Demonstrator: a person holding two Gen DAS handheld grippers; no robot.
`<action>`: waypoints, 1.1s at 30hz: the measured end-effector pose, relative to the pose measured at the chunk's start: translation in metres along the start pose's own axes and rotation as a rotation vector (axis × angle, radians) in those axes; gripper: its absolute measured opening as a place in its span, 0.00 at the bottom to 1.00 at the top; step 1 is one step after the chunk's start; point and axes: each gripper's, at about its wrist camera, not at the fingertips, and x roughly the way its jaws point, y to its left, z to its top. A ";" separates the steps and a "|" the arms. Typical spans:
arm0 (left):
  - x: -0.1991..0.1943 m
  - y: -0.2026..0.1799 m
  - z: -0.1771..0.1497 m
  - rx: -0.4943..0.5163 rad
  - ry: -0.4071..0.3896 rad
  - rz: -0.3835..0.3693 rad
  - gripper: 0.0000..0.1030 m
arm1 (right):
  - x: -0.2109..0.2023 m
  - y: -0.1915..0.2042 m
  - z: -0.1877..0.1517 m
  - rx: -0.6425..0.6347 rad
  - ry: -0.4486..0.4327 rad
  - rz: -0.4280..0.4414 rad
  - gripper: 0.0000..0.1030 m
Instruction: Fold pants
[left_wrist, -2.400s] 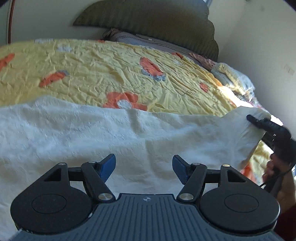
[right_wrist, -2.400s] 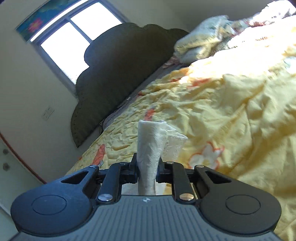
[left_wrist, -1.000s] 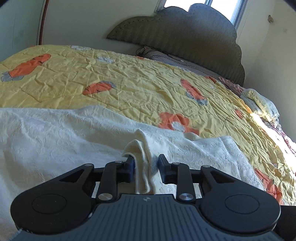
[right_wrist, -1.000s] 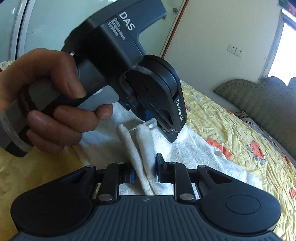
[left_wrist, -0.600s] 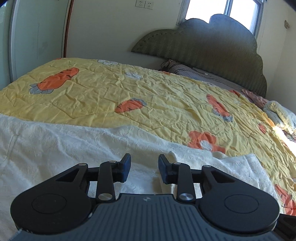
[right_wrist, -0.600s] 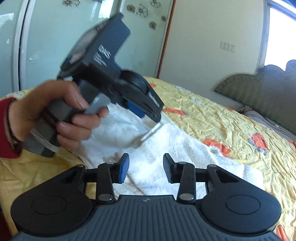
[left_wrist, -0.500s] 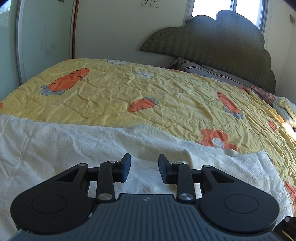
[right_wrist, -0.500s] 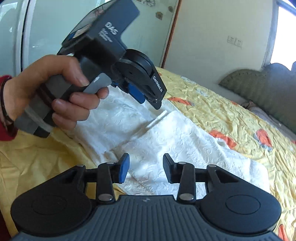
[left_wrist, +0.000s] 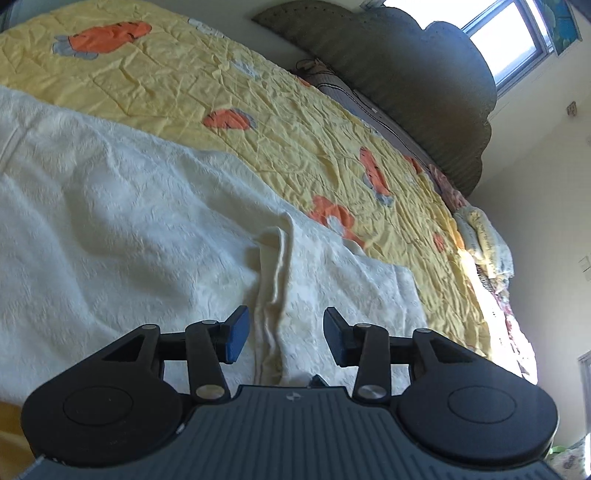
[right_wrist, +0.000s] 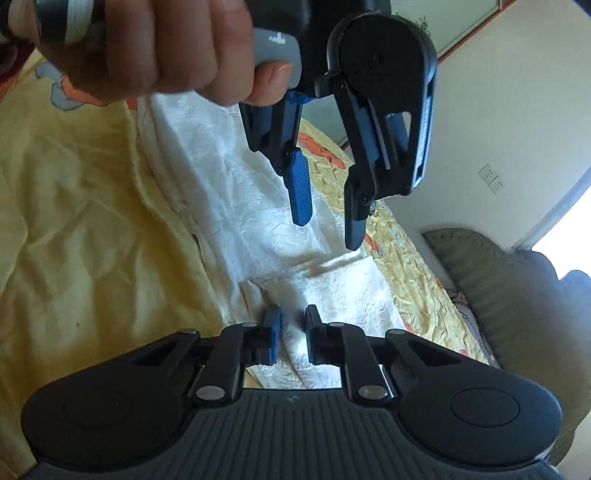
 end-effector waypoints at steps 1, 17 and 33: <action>0.000 0.003 -0.001 -0.023 0.017 -0.024 0.48 | -0.003 0.003 -0.002 -0.026 0.006 -0.010 0.13; 0.042 0.026 -0.001 -0.293 0.172 -0.232 0.67 | -0.036 -0.054 -0.016 0.349 -0.098 0.015 0.07; 0.038 0.025 -0.003 -0.136 0.046 -0.031 0.02 | -0.009 -0.034 -0.024 0.365 -0.028 0.188 0.09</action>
